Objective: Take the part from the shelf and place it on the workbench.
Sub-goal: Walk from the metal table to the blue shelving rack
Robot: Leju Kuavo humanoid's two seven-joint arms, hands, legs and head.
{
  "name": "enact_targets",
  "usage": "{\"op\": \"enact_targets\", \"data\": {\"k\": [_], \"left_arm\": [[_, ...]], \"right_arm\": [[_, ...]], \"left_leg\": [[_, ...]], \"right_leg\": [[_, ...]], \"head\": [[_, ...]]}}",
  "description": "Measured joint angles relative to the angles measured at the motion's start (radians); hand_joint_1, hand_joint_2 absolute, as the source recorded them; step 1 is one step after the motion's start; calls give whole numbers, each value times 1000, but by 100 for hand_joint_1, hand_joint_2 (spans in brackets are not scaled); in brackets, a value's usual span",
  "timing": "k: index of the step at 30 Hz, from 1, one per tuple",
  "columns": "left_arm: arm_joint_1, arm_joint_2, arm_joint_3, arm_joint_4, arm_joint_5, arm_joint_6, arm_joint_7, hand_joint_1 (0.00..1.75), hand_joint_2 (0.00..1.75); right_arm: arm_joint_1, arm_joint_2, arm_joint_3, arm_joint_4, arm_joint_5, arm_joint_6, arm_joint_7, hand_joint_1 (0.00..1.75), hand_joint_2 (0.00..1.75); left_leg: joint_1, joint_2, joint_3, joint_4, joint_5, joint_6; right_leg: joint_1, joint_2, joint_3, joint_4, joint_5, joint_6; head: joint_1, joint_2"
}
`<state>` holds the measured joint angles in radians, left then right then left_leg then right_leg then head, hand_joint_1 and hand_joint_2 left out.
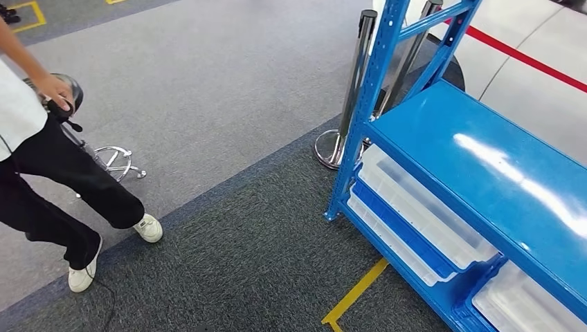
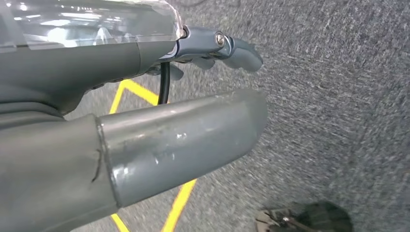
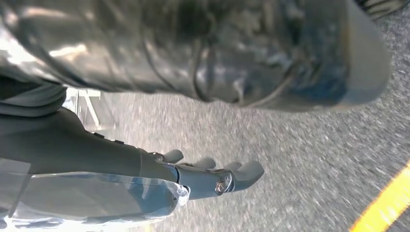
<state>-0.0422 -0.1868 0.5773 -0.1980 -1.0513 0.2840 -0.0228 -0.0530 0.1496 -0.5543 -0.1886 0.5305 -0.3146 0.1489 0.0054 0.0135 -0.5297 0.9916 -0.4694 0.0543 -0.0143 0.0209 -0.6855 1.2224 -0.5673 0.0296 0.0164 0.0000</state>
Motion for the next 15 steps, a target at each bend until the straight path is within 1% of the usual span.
{"op": "enact_targets", "data": {"k": [1,2,3,4,5,6,7,8,9,10,11,12,13,14,15], "left_arm": [[2,0,1,0,0,0,0,0,0],[2,1,1,0,0,0,1,0,0],[2,1,2,0,0,0,1,0,0],[1,1,2,0,0,0,2,0,0],[0,1,2,0,0,0,2,0,0],[0,2,3,0,0,1,2,0,0],[0,2,3,0,0,1,3,0,0],[-1,2,4,0,0,1,3,0,0],[-3,2,4,0,0,2,3,0,0],[-5,2,5,0,-1,2,3,0,0],[-7,3,5,0,-1,3,3,0,0],[-8,3,5,0,-2,3,3,0,0],[-8,3,5,0,-2,4,3,0,0],[-8,4,6,0,-2,4,4,0,0],[-6,4,6,0,-2,5,4,0,0]], "right_arm": [[0,0,0,0,1,0,0,0,0],[0,0,0,0,2,1,0,0,0],[1,0,0,0,2,1,0,0,0],[2,-1,0,0,3,1,0,0,0],[2,-1,0,0,4,1,-1,0,0],[0,-2,0,0,4,1,-1,0,0],[-1,-2,0,0,4,1,-2,0,0],[-2,-2,0,0,4,1,-3,0,0],[-2,-2,0,0,4,1,-4,0,0],[-1,-2,0,0,4,1,-5,0,0],[0,-2,-1,0,4,1,-6,0,0],[0,-1,-1,0,4,1,-6,0,0],[-1,-1,-1,0,4,1,-6,0,0],[-2,0,-1,0,4,1,-7,0,0],[-3,0,-1,0,4,2,-8,0,0]], "left_leg": [[-2,15,-1,0,-1,0],[-3,29,-2,1,-1,0],[-3,42,-2,2,-3,-1],[-3,53,0,3,-5,-3],[-3,64,2,5,-8,-6],[-5,74,3,9,-12,-11],[-7,83,5,11,-16,-17],[-9,91,7,13,-19,-22],[-11,98,9,13,-21,-28],[-11,106,13,12,-23,-32],[-8,104,15,16,-28,-38],[-6,87,11,30,-41,-44],[-4,62,-3,64,-65,-50],[0,33,-26,118,-97,-55],[1,12,-55,180,-130,-58]], "right_leg": [[-1,-9,-25,56,-20,3],[-3,-14,-35,81,-22,5],[-4,-18,-24,67,-5,7],[-5,-28,8,12,26,7],[-5,-47,50,-65,58,6],[-3,-67,87,-131,81,2],[0,-82,111,-178,94,-2],[4,-88,120,-198,96,-7],[7,-82,119,-199,95,-12],[6,-70,118,-201,97,-17],[4,-60,119,-204,99,-23],[1,-51,120,-208,102,-29],[-3,-41,120,-212,106,-35],[-4,-32,120,-213,108,-40],[-5,-22,118,-213,110,-42]], "head": [[0,0],[0,0],[0,0],[0,0],[0,0],[0,0],[0,0],[-1,0],[-2,0],[-2,0],[-2,0],[-3,0],[-4,0],[-5,0],[-6,0]]}}
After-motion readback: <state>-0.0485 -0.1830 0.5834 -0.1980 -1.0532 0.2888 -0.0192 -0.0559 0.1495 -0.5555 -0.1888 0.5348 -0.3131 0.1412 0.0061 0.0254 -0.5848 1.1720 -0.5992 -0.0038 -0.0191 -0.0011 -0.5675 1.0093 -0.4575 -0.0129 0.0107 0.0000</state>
